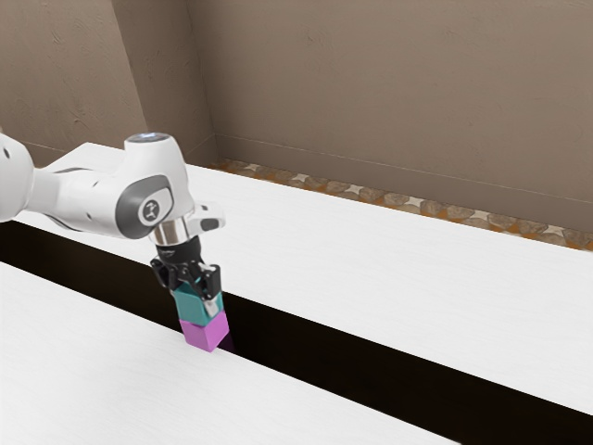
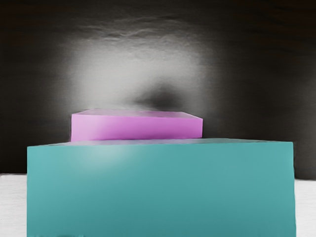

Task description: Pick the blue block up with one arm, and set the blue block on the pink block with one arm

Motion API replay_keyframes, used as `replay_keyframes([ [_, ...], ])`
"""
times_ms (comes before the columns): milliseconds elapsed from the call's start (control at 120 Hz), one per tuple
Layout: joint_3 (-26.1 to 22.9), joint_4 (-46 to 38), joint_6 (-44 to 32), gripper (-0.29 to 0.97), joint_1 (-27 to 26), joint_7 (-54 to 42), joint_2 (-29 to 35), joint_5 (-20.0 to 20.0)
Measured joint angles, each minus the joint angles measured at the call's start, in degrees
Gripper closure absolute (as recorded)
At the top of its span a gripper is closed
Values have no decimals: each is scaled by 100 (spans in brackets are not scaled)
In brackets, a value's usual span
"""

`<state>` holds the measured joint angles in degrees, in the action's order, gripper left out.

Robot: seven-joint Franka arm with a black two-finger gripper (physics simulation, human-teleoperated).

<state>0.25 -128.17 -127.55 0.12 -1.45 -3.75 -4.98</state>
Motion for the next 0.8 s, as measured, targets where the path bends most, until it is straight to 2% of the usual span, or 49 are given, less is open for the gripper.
replay_keyframes([
  [75,0,0,-1,33,27,-20,-4,11],
  [300,1,0,12,14,-8,-138,20,-89],
  [367,1,43,23,11,-11,-167,242,-82],
  [425,4,422,148,8,-12,-193,475,-75],
  [483,26,1327,505,6,-31,-220,583,-15],
  [525,42,1997,824,5,-44,-248,624,203],
  [633,58,2974,1763,3,-19,-314,757,448],
  [800,171,3298,2910,1,11,-492,847,524],
])
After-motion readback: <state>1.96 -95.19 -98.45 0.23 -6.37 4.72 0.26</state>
